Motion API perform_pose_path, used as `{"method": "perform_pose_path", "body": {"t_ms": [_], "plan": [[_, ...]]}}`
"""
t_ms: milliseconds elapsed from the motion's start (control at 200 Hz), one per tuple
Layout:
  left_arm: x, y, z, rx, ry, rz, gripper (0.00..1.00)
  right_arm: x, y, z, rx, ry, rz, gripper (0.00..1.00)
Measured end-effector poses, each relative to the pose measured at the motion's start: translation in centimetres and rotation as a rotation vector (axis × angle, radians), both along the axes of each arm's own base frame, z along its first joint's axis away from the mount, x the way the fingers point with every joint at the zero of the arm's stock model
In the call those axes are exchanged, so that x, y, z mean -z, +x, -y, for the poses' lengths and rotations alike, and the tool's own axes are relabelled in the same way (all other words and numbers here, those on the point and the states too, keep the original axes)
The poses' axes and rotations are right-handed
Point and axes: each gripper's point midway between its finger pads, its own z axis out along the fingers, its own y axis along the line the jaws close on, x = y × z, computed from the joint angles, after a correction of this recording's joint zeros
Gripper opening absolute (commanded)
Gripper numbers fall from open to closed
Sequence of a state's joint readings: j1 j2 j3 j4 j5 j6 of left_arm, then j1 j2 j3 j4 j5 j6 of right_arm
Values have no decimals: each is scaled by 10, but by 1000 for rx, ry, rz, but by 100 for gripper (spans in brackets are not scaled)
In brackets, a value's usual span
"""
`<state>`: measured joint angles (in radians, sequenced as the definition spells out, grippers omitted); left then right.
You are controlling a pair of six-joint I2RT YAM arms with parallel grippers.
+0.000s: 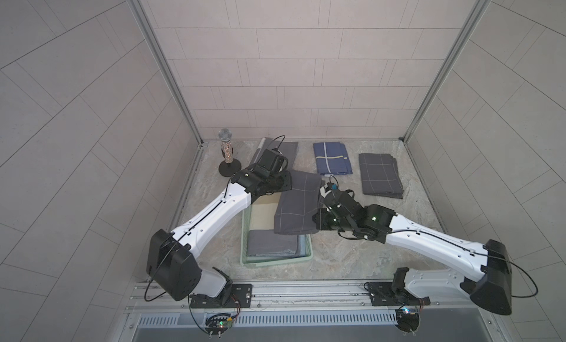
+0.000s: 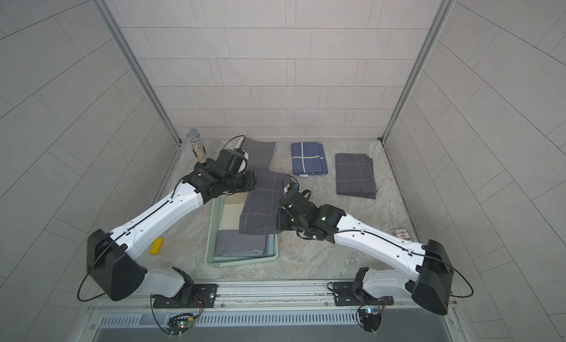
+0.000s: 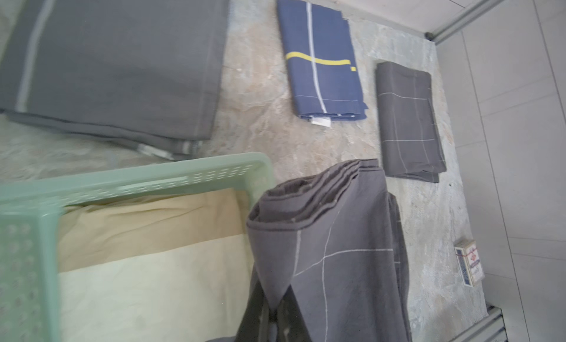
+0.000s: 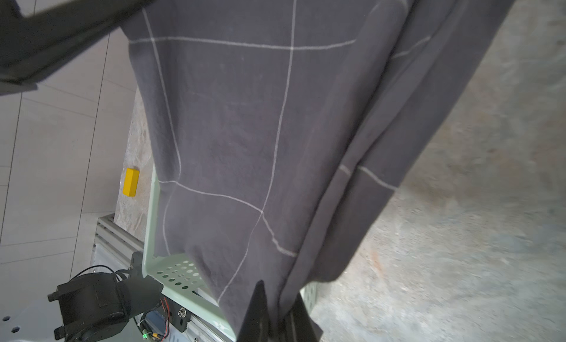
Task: Put the folded pillowcase in the basket
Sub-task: Pick up the pillowcase at the center of the board, then place the pillowcase in the basket.
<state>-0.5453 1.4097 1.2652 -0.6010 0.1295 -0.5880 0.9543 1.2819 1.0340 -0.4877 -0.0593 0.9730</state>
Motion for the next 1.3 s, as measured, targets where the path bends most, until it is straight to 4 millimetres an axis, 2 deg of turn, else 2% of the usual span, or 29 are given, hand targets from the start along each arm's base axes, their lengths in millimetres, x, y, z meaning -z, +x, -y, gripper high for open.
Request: {"method": "perform_pose_path", "body": {"t_ms": [120, 285, 395, 490, 615, 966, 1131, 1151, 1196, 1271, 1301], "plan": [[17, -6, -35, -62, 17, -45, 0, 16, 4, -30, -32, -3, -16, 0], [65, -23, -77, -139, 69, -164, 0, 43, 3, -55, -64, -14, -56, 0], [94, -37, -89, -158, 87, -236, 0, 61, 0, -67, -80, -24, -82, 0], [108, -43, -92, -159, 88, -263, 0, 74, -5, -75, -95, -35, -99, 0], [109, -38, -89, -154, 73, -240, 0, 83, -9, -82, -103, -41, -110, 0], [93, -27, -82, -105, 49, -149, 0, 79, -13, -85, -103, -57, -60, 0], [95, -21, -80, -97, 51, -137, 0, 78, -11, -82, -95, -66, -43, 0], [96, -20, -80, -98, 51, -138, 3, 78, -10, -82, -94, -67, -42, 0], [99, -19, -81, -101, 55, -144, 22, 79, -10, -81, -92, -72, -41, 0], [108, -17, -85, -111, 79, -162, 39, 82, -11, -79, -88, -79, -45, 29], [112, -16, -87, -119, 90, -172, 46, 84, -11, -78, -88, -82, -47, 36]]}}
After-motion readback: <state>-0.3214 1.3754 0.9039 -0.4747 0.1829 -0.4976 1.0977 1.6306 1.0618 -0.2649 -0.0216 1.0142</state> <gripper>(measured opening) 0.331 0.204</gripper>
